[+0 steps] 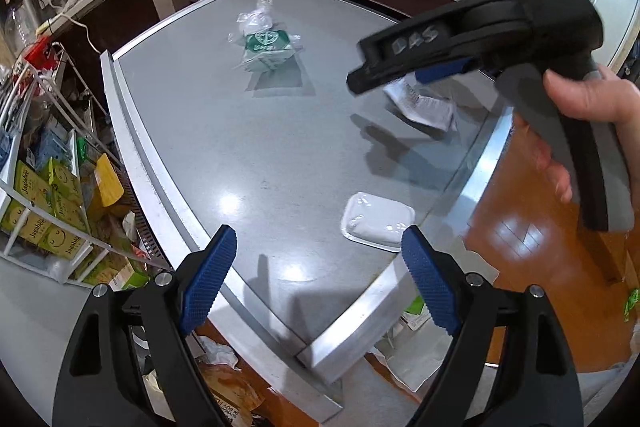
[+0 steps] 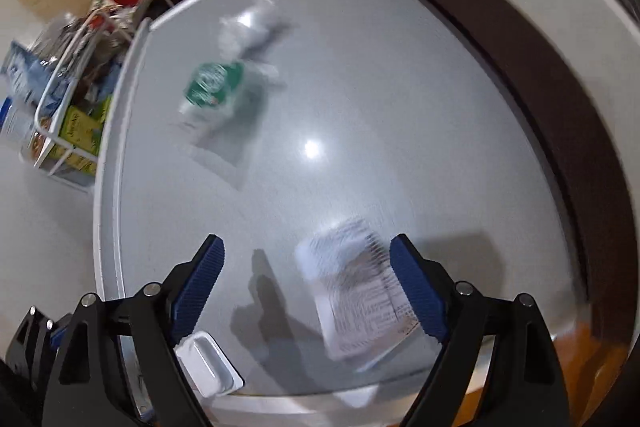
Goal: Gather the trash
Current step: 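Lower the left tool onto the white plastic tray while the right tool reaches the receipt, then close the left tool on the white tray while the right tool pinches the receipt, then carry the white tray with the left tool while the right tool carries the receipt to the bag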
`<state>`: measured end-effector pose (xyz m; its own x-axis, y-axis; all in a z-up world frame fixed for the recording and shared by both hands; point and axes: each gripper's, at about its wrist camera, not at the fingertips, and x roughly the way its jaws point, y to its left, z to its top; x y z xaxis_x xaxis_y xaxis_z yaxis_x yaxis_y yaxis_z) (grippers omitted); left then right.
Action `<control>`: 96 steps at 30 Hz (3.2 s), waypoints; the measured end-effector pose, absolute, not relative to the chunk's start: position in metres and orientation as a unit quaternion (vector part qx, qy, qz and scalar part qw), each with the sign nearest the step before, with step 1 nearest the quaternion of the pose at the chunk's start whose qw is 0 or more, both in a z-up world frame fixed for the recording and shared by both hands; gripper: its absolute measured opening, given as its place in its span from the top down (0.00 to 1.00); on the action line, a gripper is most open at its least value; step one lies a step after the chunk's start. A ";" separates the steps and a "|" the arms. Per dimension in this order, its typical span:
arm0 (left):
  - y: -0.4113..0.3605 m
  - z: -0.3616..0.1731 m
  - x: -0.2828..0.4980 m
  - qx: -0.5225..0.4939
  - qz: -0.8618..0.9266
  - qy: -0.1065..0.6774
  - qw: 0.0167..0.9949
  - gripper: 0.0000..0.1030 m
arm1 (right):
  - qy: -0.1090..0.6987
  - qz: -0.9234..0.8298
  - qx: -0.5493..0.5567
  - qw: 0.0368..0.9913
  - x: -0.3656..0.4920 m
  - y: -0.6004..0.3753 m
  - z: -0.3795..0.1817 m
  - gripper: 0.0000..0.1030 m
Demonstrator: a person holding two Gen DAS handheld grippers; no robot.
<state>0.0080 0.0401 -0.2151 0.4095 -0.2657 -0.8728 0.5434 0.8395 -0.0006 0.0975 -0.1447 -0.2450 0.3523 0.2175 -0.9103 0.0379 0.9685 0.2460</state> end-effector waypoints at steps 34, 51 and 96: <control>0.001 -0.248 0.019 0.167 -0.295 0.494 0.801 0.54 | 0.594 0.204 -0.133 0.767 0.091 -0.117 -0.252 0.19; 0.016 -0.230 0.016 0.115 -0.287 0.498 0.810 0.54 | 0.595 0.233 -0.110 0.761 0.086 -0.118 -0.247 0.59; 0.044 -0.218 0.032 0.058 -0.261 0.501 0.823 0.54 | 0.611 0.319 -0.210 0.693 0.102 -0.100 -0.246 0.63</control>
<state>0.0322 0.0444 -0.2178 0.3610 -0.3710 -0.8556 0.4881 0.8569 -0.1657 0.1024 -0.1004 -0.2462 0.0488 0.1851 -0.9815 -0.6993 0.7080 0.0987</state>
